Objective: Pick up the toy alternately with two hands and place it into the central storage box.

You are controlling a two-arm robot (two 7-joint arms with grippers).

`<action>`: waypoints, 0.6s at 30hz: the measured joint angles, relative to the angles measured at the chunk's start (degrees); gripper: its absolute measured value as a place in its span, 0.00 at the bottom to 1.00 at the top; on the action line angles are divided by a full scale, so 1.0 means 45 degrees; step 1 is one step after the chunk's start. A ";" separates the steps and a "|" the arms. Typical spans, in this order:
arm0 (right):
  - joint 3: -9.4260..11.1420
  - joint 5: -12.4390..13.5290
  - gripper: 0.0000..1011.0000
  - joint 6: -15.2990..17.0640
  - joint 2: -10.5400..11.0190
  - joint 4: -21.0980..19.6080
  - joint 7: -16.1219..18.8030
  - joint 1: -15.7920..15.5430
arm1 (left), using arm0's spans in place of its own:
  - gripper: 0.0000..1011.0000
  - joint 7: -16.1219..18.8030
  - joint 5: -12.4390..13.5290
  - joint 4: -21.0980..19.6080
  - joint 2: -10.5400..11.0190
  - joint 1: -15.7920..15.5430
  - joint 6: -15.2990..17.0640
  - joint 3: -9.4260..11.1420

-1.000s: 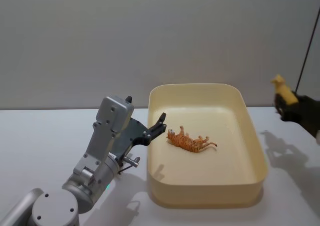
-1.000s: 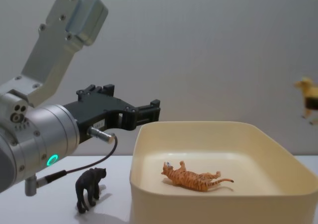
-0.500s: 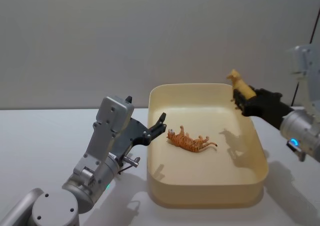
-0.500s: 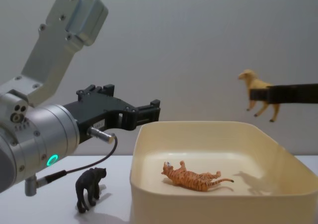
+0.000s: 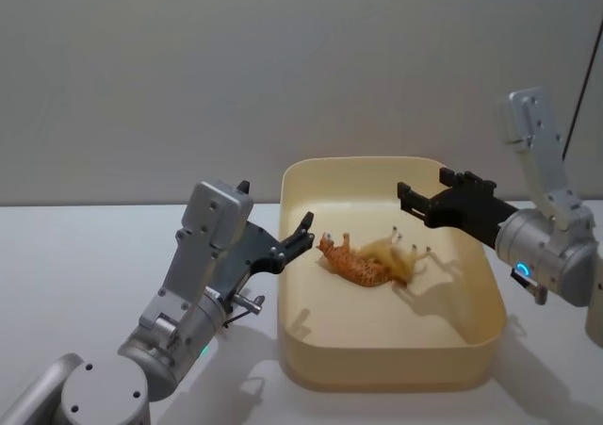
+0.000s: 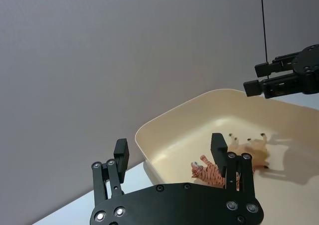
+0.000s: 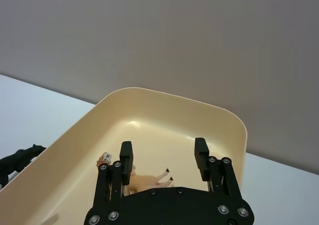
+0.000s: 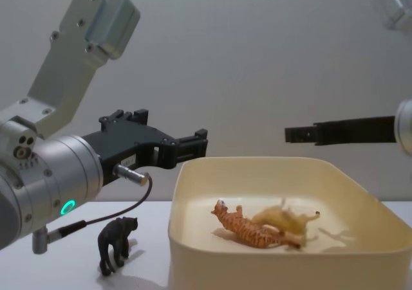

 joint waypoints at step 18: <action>0.0404 0.0490 0.99 -0.0319 0.0345 -0.0442 -0.0315 -0.0190 | 0.99 0.0000 0.0000 0.0000 0.0000 0.0000 0.0000 0.0000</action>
